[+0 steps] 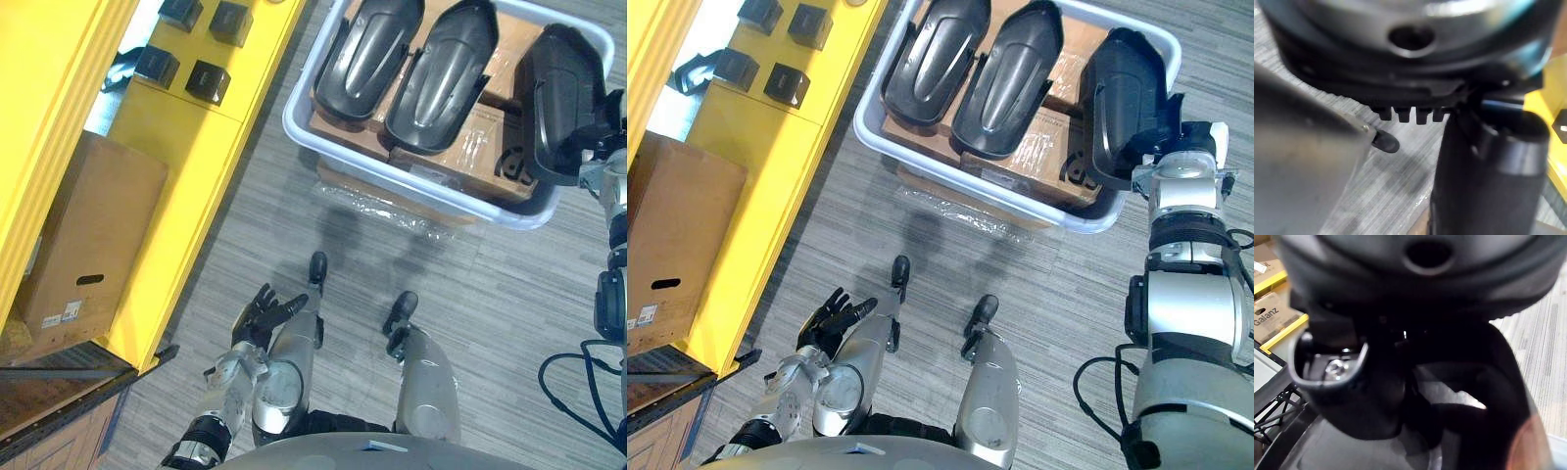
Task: Walk over and take three plastic housings, then place them on the shelf
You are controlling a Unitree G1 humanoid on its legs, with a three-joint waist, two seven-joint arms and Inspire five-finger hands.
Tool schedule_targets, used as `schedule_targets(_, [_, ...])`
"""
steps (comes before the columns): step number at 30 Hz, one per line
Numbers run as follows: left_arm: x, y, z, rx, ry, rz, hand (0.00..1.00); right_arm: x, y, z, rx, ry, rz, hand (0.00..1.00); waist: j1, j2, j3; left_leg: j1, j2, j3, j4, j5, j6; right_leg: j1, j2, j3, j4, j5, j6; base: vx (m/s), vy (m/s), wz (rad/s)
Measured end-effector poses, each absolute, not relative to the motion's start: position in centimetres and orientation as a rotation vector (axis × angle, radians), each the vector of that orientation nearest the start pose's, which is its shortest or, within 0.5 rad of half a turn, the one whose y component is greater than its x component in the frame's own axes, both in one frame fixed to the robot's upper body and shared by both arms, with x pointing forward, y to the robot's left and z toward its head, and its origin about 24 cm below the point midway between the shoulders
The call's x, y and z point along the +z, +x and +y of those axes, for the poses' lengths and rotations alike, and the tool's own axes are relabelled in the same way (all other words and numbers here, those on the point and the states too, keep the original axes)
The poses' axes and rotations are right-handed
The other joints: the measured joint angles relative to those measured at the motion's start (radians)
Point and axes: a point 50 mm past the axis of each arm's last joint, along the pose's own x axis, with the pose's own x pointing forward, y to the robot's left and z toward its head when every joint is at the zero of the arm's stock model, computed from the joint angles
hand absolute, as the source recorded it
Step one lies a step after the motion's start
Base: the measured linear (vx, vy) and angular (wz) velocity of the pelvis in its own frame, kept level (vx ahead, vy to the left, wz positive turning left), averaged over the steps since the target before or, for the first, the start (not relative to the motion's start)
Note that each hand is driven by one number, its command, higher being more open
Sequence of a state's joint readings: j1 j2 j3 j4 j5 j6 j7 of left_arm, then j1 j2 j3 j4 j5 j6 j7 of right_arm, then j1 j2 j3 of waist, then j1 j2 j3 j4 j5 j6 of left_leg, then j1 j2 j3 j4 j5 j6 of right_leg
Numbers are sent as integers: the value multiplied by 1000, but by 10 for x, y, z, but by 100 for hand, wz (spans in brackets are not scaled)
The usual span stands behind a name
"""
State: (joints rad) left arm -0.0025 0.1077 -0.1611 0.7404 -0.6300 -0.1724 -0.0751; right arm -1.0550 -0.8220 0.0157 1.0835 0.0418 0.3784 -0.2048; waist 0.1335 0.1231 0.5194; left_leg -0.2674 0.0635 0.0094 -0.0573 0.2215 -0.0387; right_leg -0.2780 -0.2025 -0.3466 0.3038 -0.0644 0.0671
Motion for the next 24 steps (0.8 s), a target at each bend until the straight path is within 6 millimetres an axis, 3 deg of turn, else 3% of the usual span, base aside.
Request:
schedule_targets(4, [-102,186,165,95,-436,569,100,203,349,-378,-778,-458,280,0,-20,-10,3,77,10,23,-25,-2,-1,84,25,19,-74,25,9,66,-42,-18])
schedule_targets(9, [-94,179,168,99,-449,522,100,211,346,-365,-829,-523,102,0,-58,-40,-6,154,26,55,-26,-25,-6,195,56,27,-188,66,11,80,-45,-18])
schedule_targets(12, [-76,181,168,82,-469,451,100,189,340,-337,-797,-619,-14,0,-84,-88,-93,173,34,82,-27,-52,-13,237,74,37,-267,87,14,119,-39,-21])
schedule_targets(17, [-53,212,163,73,-454,424,100,151,323,-297,-749,-729,-122,0,-112,-128,-228,215,34,110,-29,-59,-21,301,81,47,-337,107,13,130,-42,-13])
schedule_targets(24, [-4,262,132,-120,-608,296,100,154,318,-270,-715,-813,-336,0,-138,-123,-307,242,36,121,-32,-63,-26,336,84,47,-359,115,12,-6,-8,-2])
